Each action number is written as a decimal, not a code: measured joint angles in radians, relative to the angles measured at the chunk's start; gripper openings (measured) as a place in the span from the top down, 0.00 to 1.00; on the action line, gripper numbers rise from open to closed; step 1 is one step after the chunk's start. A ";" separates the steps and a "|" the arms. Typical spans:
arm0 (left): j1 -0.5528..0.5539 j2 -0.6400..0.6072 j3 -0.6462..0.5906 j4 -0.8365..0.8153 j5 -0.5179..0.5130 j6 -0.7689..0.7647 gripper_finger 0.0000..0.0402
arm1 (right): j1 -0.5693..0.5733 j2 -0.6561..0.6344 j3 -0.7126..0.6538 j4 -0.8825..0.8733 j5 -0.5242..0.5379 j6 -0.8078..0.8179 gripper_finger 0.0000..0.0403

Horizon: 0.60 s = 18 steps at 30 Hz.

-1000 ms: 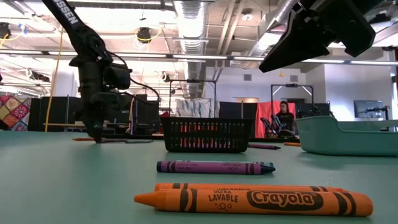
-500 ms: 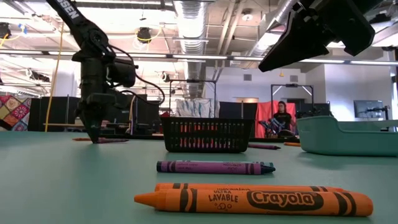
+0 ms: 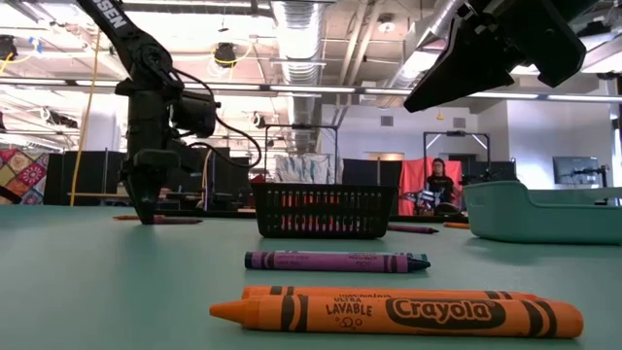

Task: Sort crayons
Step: Put the violet crayon into the green bin

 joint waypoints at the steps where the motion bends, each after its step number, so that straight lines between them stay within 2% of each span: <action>1: 0.000 0.001 0.006 -0.006 0.004 0.000 0.74 | 0.000 0.000 0.000 0.000 0.000 0.000 0.82; 14: -0.051 0.000 0.104 -0.053 0.003 0.037 0.72 | 0.000 0.000 0.000 0.000 0.000 0.000 0.82; 18: -0.079 0.000 0.101 -0.028 -0.046 0.060 0.72 | -0.007 0.000 0.000 0.006 0.000 0.000 0.82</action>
